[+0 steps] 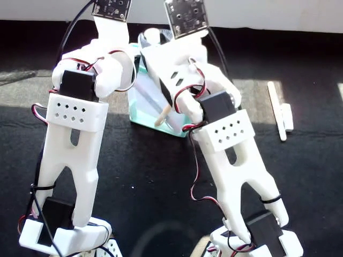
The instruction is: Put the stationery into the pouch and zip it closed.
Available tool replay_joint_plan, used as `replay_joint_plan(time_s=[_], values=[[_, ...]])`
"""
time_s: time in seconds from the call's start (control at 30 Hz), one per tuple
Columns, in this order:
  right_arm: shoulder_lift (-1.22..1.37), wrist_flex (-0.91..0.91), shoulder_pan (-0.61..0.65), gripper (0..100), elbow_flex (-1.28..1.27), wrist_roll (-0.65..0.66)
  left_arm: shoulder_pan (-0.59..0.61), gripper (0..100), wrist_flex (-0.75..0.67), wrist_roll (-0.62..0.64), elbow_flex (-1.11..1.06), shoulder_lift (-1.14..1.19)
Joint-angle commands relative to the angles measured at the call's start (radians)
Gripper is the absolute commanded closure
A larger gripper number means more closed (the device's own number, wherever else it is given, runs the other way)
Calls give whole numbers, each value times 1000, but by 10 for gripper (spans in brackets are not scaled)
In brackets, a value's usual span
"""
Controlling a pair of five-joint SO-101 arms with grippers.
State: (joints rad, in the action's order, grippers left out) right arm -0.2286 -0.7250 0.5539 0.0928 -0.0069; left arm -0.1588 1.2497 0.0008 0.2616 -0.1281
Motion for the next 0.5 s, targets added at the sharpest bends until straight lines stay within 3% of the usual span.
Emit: replay_joint_plan(time_s=[0.0,0.27,0.47], values=[[-13,8,-8,991,-45,0,1,986,-2,-9,-1,-1],[-15,-56,-8,985,-96,0,1,986,-2,-9,-1,-1],[-15,-266,-8,836,-41,-3,-5,986,0,-9,-1,-1]])
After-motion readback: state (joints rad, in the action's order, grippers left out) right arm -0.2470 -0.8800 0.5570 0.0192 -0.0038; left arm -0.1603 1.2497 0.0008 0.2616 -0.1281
